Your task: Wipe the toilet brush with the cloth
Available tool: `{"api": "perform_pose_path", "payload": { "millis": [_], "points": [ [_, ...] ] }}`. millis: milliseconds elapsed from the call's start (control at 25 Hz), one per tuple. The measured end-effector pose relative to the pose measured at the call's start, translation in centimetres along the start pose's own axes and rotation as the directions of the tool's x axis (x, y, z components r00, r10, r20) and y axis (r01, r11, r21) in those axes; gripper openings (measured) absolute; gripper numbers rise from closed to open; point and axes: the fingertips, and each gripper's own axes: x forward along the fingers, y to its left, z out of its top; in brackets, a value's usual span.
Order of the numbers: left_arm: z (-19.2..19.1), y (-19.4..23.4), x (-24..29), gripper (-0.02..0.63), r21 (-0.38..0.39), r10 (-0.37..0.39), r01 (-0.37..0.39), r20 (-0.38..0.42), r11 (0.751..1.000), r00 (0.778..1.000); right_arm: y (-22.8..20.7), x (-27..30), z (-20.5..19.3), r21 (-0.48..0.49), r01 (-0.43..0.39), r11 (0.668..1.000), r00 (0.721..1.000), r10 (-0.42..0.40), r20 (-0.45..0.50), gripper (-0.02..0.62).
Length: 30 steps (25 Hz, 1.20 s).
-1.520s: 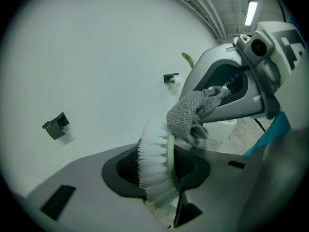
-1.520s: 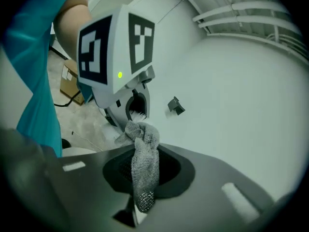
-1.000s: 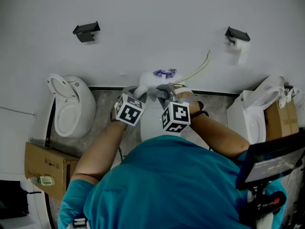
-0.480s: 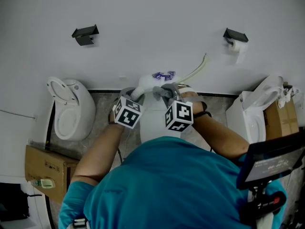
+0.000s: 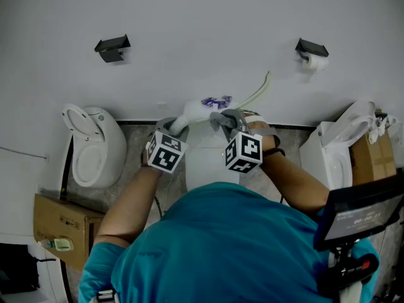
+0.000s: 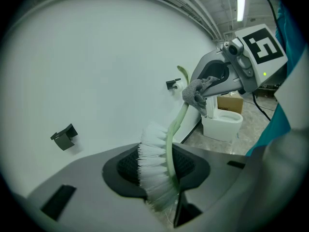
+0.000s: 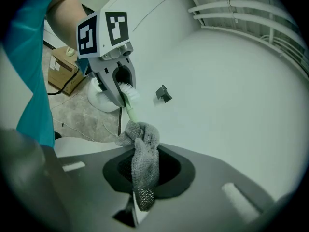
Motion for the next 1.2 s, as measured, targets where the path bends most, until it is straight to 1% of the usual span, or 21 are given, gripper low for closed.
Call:
{"api": "perform_pose_path", "payload": {
  "millis": [800,1200],
  "points": [
    [0.5,1.1,-1.1,0.144,0.039,0.005,-0.008,0.074,0.999,0.997,-2.7,-1.5,-2.2,0.039,0.074,0.996,0.997,-0.073,-0.025,0.031],
    [0.6,1.7,-1.6,0.144,0.050,-0.011,0.006,0.107,0.999,0.994,-4.2,-2.3,-3.4,0.054,0.113,0.992,0.993,-0.110,-0.042,0.031]
  ]
}}
